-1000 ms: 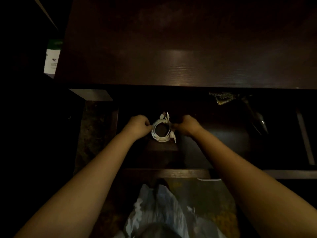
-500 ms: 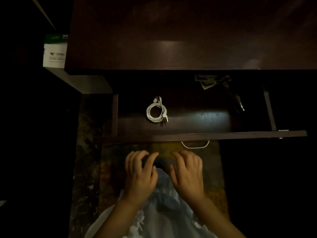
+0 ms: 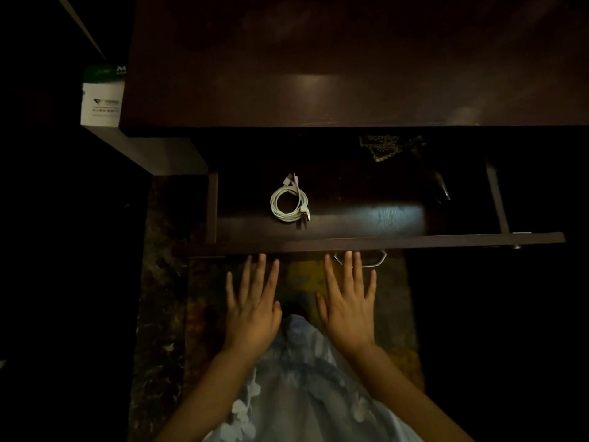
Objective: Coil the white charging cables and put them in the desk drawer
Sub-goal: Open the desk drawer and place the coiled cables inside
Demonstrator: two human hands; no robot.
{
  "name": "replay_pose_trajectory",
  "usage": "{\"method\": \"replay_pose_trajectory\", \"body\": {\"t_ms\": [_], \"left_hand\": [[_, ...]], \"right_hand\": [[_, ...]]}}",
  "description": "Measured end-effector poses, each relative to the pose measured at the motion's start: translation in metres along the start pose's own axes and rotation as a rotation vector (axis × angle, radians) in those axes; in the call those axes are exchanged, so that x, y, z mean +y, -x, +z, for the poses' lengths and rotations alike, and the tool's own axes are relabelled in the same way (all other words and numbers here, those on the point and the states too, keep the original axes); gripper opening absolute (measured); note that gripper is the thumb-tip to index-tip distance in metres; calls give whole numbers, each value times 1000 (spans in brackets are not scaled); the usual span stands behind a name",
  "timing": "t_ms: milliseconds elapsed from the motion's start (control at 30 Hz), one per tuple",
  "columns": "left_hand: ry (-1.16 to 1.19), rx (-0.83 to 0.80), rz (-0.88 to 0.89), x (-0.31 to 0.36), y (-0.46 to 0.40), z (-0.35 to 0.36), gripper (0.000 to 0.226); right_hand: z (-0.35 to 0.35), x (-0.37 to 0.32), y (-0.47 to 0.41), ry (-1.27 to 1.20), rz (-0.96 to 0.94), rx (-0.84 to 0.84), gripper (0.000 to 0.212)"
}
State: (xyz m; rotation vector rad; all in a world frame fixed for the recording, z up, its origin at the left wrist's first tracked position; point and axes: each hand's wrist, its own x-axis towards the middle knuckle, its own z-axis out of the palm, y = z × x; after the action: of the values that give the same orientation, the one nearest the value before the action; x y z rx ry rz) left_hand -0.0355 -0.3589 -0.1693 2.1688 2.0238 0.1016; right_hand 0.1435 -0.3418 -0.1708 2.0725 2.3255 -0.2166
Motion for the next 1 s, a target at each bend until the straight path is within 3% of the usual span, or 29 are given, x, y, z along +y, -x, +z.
{"method": "replay_pose_trajectory", "body": {"t_ms": [600,1000], "left_hand": [[-16,77,-118,4,-84,-1,90],[-12,24,-132,-9,-160,-15,86]], "right_hand": [[2,6,-86,-65,-27,64,71],[-9,5,-162,-57,-21,52,71]]}}
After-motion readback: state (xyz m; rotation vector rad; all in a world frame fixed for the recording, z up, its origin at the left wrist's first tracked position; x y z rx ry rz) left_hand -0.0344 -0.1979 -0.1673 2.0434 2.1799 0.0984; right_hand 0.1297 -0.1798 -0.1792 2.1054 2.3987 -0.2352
